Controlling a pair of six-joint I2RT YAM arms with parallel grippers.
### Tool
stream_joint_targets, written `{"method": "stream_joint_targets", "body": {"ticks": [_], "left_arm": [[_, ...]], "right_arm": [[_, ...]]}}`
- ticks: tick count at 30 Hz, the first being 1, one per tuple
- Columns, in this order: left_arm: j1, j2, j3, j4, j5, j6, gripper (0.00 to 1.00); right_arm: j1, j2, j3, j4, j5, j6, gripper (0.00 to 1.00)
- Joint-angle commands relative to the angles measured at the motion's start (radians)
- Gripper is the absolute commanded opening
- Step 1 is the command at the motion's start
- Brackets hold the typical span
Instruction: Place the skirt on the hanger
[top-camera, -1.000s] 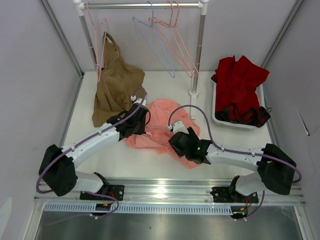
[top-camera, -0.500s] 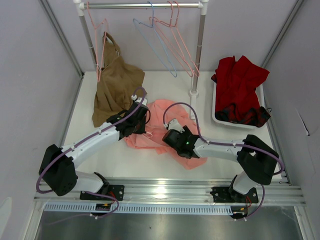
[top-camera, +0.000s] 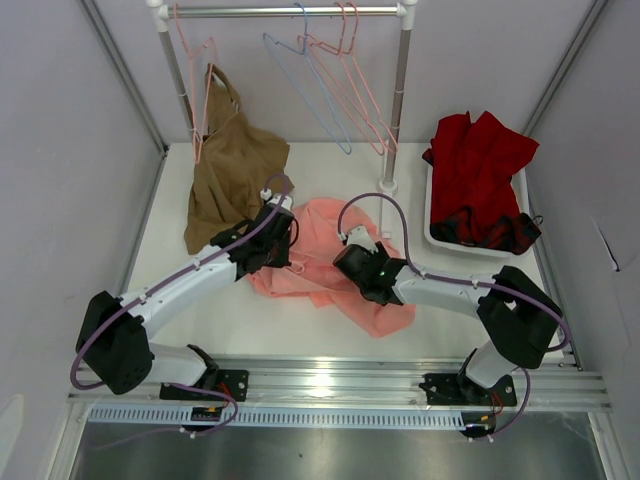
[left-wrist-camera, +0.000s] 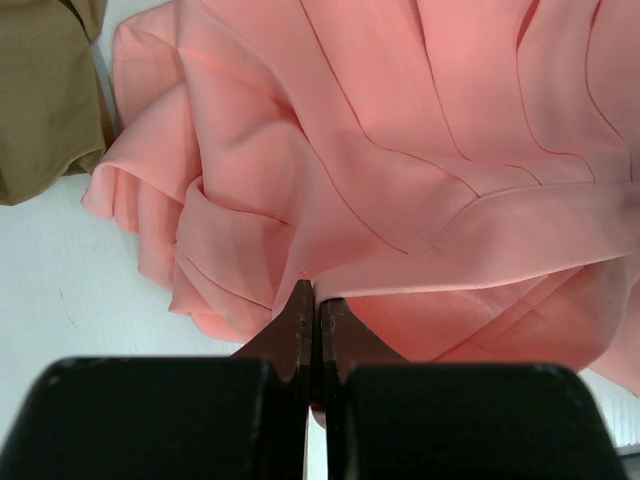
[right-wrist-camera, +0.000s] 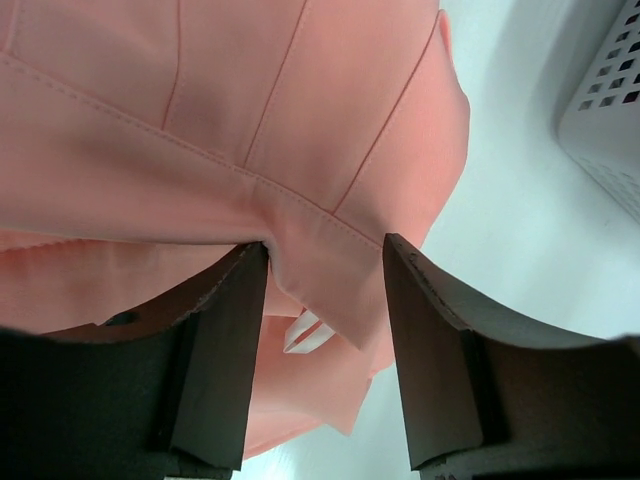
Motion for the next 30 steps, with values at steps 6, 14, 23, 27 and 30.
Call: {"method": "stream_joint_targets", "body": {"ticks": [6, 14, 23, 27, 30], "left_arm": [[0.056, -0.022, 0.028, 0.002, 0.011, -0.007, 0.0], [0.091, -0.019, 0.046, -0.021, 0.031, 0.01, 0.0], [0.113, -0.043, 0.026, -0.027, 0.033, 0.008, 0.0], [0.116, -0.048, 0.018, -0.022, 0.037, 0.002, 0.0], [0.122, -0.05, 0.015, -0.019, 0.041, -0.002, 0.0]], "right_arm": [[0.044, -0.025, 0.008, -0.025, -0.016, 0.038, 0.61], [-0.001, 0.04, 0.034, -0.047, 0.053, 0.078, 0.58], [-0.058, 0.069, 0.086, -0.073, 0.078, 0.08, 0.48], [-0.087, 0.04, 0.122, -0.087, 0.014, 0.069, 0.15], [-0.153, -0.009, 0.139, -0.079, -0.156, 0.072, 0.03]]}}
